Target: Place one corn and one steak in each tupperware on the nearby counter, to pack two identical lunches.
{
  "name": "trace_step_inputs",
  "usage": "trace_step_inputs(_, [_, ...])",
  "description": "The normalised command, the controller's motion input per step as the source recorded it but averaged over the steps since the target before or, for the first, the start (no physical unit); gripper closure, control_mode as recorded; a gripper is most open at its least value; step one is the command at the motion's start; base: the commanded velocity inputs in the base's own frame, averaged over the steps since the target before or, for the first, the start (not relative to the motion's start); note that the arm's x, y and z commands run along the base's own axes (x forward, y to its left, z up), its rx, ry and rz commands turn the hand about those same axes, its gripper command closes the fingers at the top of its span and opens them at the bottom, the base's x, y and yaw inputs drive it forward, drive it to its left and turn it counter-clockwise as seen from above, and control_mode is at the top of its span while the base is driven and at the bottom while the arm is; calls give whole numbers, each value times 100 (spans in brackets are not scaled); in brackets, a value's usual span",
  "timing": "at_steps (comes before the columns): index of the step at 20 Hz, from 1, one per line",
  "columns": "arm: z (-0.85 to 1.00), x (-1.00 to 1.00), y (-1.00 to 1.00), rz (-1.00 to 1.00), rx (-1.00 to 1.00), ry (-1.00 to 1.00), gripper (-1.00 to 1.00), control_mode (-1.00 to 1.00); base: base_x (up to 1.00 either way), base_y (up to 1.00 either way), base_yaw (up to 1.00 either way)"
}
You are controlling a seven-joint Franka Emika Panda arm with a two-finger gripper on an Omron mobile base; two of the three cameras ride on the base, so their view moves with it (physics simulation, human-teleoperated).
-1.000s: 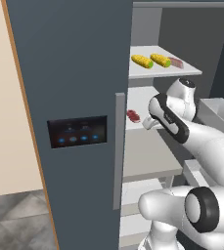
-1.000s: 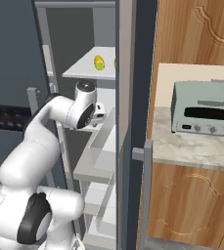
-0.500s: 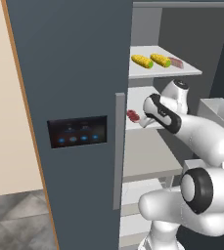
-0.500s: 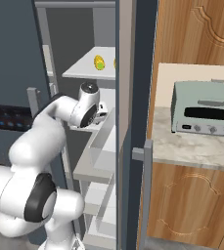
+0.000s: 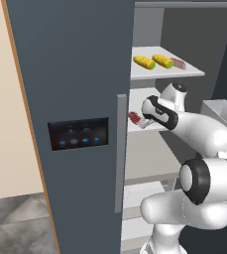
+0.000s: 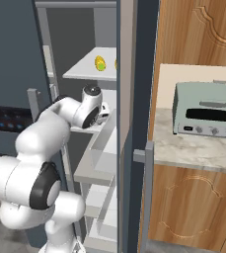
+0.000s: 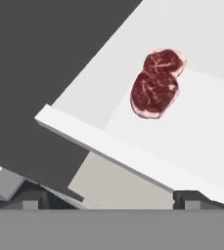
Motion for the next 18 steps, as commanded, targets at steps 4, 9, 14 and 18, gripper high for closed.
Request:
trace_step_inputs(4, [-25, 26, 12, 0, 0, 0, -100, -100, 0, 0, 0])
trace_step_inputs(9, [-9, 33, 1, 0, 0, -1, -100, -100, 0, 0, 0])
trace_step_inputs(14, [-15, 33, 0, 0, 0, -1, -100, -100, 0, 0, 0])
trace_step_inputs(18, [-17, 34, 0, 0, 0, 0, -100, -100, 0, 0, 0])
